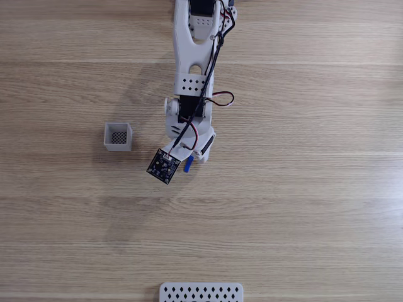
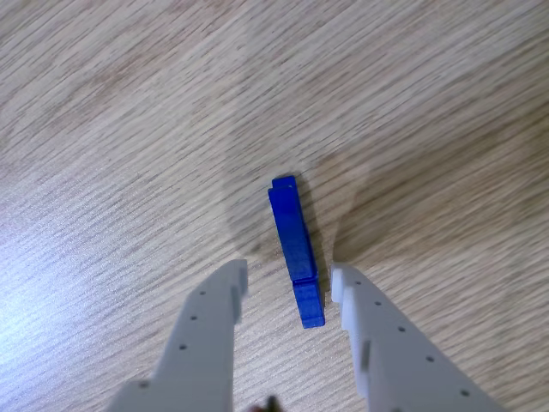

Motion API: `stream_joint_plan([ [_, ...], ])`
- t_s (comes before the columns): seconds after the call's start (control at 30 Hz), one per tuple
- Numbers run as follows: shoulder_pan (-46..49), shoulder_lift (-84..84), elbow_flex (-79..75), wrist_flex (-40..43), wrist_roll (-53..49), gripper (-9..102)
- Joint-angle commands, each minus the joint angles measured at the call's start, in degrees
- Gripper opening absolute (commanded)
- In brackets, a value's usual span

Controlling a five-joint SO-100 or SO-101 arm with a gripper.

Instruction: Grasp a peg and put it in the crate.

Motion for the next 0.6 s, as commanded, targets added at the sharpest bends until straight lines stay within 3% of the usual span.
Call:
stream_joint_plan([
  [0.0, 0.09, 2.29, -4.39, -0.26, 0.35, 8],
  [0.1, 0.26, 2.37, -4.39, -0.18, 0.35, -3],
  [0.37, 1.05, 7.56, -4.22, -2.81, -1.85, -1],
  [0.47, 1.67, 13.01, -0.53, -9.67, -8.70, -1],
  [0.57, 4.04, 20.04, 7.47, -22.59, -18.90, -1],
])
